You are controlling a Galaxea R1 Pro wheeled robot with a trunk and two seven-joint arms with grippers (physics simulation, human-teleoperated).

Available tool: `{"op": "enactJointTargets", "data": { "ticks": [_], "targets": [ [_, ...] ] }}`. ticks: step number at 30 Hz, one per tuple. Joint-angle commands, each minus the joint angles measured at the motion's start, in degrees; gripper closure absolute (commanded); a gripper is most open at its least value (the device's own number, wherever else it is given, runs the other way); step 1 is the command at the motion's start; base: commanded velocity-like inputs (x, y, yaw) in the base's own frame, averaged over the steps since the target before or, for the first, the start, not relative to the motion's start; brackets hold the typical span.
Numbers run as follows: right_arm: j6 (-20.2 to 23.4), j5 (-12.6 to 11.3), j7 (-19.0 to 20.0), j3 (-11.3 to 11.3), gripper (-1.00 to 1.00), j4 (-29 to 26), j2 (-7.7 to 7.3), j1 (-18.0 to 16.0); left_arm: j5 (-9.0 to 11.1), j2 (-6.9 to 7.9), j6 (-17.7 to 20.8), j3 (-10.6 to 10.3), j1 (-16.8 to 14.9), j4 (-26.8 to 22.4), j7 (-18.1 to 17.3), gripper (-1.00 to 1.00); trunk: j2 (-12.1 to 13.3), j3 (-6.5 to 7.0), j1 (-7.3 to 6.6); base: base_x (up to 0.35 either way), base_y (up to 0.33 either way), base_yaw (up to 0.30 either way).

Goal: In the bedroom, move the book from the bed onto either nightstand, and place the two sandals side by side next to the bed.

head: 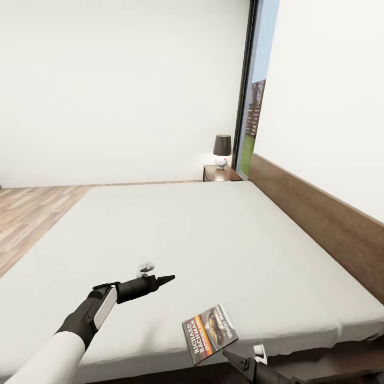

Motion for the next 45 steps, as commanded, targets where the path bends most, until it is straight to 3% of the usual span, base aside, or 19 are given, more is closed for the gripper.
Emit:
{"op": "enactJointTargets", "data": {
  "ticks": [1,25,30,45],
  "targets": [
    [0.6,0.3,0.2,-0.4,-1.0,0.0,0.02,0.0,0.5,0.07,0.4,-0.2,0.0,0.0,0.1,-1.0,0.0,-0.05,-0.01,-0.032,0.0,0.0],
    [0.6,0.3,0.1,-0.4,-1.0,0.0,0.02,0.0,0.6,-0.04,0.4,-0.3,0.0,0.0,0.1,-1.0,0.0,-0.05,-0.01,-0.054,0.0,0.0],
    [0.6,0.3,0.1,-0.4,-1.0,0.0,0.02,0.0,0.6,-0.66,0.4,-0.3,0.0,0.0,0.2,-1.0,-2.0,-0.95,1.09,0.0,0.0,0.0],
    [0.7,0.2,-0.1,-0.5,-1.0,0.0,0.1,0.0,0.5,-0.71,0.5,-0.3,0.0,0.0,0.1,-1.0,-8.1,-3.65,4.38,0.0,0.0,0.0]
  ]
}}
